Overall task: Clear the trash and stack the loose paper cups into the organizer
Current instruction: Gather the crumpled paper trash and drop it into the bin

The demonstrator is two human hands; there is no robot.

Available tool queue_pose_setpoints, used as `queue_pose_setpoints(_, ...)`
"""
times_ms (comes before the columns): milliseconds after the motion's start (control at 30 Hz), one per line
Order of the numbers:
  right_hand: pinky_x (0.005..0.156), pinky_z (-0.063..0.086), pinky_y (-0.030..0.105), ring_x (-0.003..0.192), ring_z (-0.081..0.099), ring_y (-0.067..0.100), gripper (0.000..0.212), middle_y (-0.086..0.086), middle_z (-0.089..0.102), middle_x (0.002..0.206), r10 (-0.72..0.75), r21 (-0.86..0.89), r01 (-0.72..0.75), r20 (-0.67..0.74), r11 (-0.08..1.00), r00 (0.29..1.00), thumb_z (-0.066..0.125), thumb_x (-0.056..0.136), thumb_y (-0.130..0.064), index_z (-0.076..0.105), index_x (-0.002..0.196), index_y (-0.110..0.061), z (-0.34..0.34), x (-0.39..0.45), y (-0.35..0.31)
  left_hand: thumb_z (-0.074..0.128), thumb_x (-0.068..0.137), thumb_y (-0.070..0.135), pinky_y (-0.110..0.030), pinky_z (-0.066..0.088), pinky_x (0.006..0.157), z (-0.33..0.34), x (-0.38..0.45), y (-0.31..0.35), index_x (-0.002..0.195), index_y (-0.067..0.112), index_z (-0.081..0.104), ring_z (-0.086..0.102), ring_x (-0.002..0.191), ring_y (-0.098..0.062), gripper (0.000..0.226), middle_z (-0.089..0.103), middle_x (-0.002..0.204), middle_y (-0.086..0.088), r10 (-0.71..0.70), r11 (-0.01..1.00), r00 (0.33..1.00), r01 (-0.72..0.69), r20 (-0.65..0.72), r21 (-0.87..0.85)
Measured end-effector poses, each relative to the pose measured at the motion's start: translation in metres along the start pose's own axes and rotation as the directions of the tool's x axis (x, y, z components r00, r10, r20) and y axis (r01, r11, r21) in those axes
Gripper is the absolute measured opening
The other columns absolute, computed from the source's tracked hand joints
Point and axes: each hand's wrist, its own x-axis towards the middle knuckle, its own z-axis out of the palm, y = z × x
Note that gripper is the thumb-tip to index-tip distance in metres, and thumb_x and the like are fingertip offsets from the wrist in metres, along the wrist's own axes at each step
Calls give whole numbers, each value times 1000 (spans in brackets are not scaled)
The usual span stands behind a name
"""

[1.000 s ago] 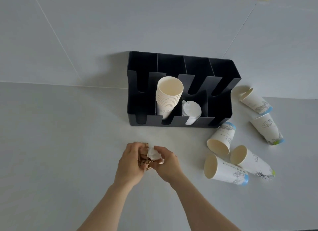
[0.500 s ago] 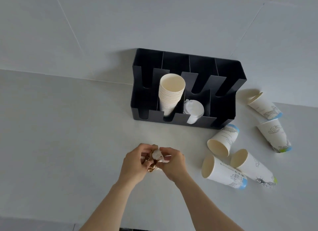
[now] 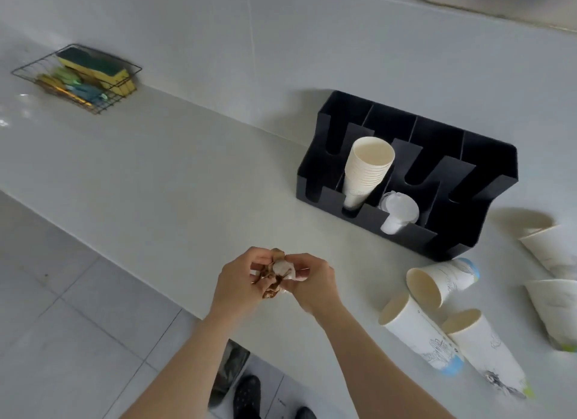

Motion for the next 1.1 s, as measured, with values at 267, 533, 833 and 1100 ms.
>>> queue_pose_setpoints(267,73,54,19,84,69,9,36,-9,75,95,-131,-95,150,186,984,974,82,75,-2,77,103,-26,89,-23,-29,83,83,5,-9,58,76,-62,-57,-55,96,61,60,66,99,13,62,72,100,33,-147,989,973,144,-177,-32)
queue_pose_setpoints(533,83,60,40,88,70,15,39,-9,75,95,-190,-183,267,354,946,916,78,74,-2,76,98,-33,196,-49,-37,82,83,3,-22,61,85,-114,-113,-133,106,44,67,70,97,3,49,75,100,21,-321,947,902,299,-288,-119)
queue_pose_setpoints(833,64,55,28,74,63,11,29,-9,66,78,-185,-341,340,414,876,891,73,78,-1,71,88,-28,265,-58,6,76,87,5,-36,62,88,-98,-144,-213,107,49,60,66,103,0,51,70,107,23,-421,907,866,398,-269,-139)
queue_pose_setpoints(1100,71,40,15,91,60,13,39,-7,65,100,-75,-455,314,469,833,880,75,80,-3,71,104,-34,302,-45,71,72,89,4,-38,58,93,-57,-148,-275,116,45,60,64,108,-6,51,67,116,21,-492,870,848,469,-198,-152)
